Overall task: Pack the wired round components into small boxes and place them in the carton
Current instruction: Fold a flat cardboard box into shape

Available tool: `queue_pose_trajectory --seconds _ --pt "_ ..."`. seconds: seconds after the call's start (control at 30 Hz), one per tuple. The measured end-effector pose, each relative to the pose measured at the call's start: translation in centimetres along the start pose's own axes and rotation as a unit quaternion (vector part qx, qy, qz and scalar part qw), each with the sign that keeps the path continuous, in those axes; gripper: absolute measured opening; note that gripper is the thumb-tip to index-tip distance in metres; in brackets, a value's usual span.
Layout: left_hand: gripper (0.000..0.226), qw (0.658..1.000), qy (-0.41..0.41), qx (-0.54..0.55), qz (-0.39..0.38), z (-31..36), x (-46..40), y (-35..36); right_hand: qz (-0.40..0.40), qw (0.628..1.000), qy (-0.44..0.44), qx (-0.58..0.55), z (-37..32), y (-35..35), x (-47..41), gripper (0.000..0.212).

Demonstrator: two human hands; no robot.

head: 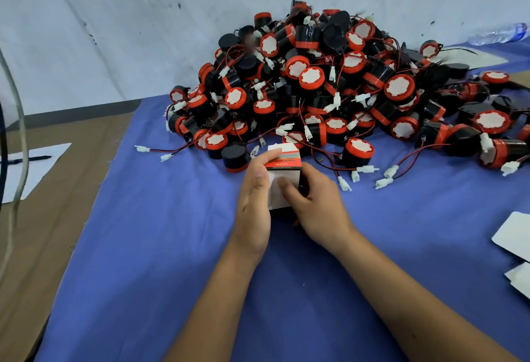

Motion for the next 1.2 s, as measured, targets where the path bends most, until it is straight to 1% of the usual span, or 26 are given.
queue_pose_trajectory --seconds 0.1,0.23,0.33,0.4,0.43,0.5,0.57,0.67,0.73,0.77,0.83,0.9,0.97,1.07,1.1,1.2 --pt "0.039 0.999 0.021 -0.025 0.001 0.4 0.1 0.3 0.013 1.0 0.001 0.011 0.1 0.0 0.1 0.006" --pt "0.035 0.998 0.039 -0.053 0.01 0.7 -0.1 0.4 0.021 1.0 0.007 0.005 0.0 0.0 0.3 0.006" --pt "0.037 0.994 0.054 -0.088 0.03 1.0 0.0 0.3 0.002 1.0 0.012 -0.017 -0.2 0.0 0.1 0.015" --pt "0.038 0.996 0.046 -0.061 0.049 0.9 -0.1 -0.2 -0.021 0.999 0.009 -0.024 -0.4 -0.1 -0.1 0.025" --pt "0.039 0.997 0.039 -0.042 0.058 0.8 -0.1 -0.6 -0.029 0.999 0.016 -0.041 -0.4 -0.2 -0.2 0.028" --pt "0.039 0.998 0.021 -0.016 0.065 0.7 -0.2 -1.1 -0.038 0.991 0.031 -0.121 -0.4 -0.3 -0.3 0.026" --pt "0.038 0.998 0.01 -0.011 0.056 0.7 -0.1 -1.0 -0.045 0.981 0.023 -0.185 -0.4 -0.3 -0.3 0.027" --pt "0.04 0.999 0.004 -0.005 0.045 0.8 0.0 -0.6 -0.092 0.973 0.01 -0.214 -0.6 -0.3 -0.3 0.033" --pt "0.039 0.999 0.004 0.001 0.044 0.8 0.1 -0.6 -0.134 0.967 0.005 -0.215 -0.8 0.0 -0.3 0.037" --pt "0.039 0.999 0.001 0.006 0.044 0.8 0.1 -0.6 -0.134 0.969 0.002 -0.208 -0.8 0.0 -0.3 0.038" --pt "0.04 0.999 0.0 0.005 0.046 0.8 0.0 -0.6 -0.1 0.975 0.003 -0.199 -0.5 0.0 -0.4 0.035" --pt "0.041 0.999 0.001 0.004 0.044 0.8 0.0 -0.3 -0.068 0.98 0.004 -0.189 -0.3 0.2 -0.2 0.038" --pt "0.04 0.999 0.005 0.004 0.033 0.7 0.1 0.2 -0.047 0.986 -0.006 -0.161 -0.3 0.3 -0.1 0.044" --pt "0.038 0.999 0.014 -0.013 0.03 0.6 0.4 0.9 -0.014 0.993 -0.019 -0.118 -0.3 -0.1 -0.2 0.043" --pt "0.037 0.999 0.015 -0.018 0.034 0.6 0.4 0.9 -0.021 0.992 -0.022 -0.119 -0.3 -0.1 -0.3 0.044" --pt "0.037 0.998 0.014 -0.019 0.057 0.6 0.4 0.3 -0.086 0.986 -0.013 -0.145 -0.4 0.1 -0.4 0.045"
Point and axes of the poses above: each hand's wrist, its own x-axis away from the middle knuckle, its own y-axis out of the palm, z = x × y, the point moved 7 cm from there along -x, towards the middle knuckle
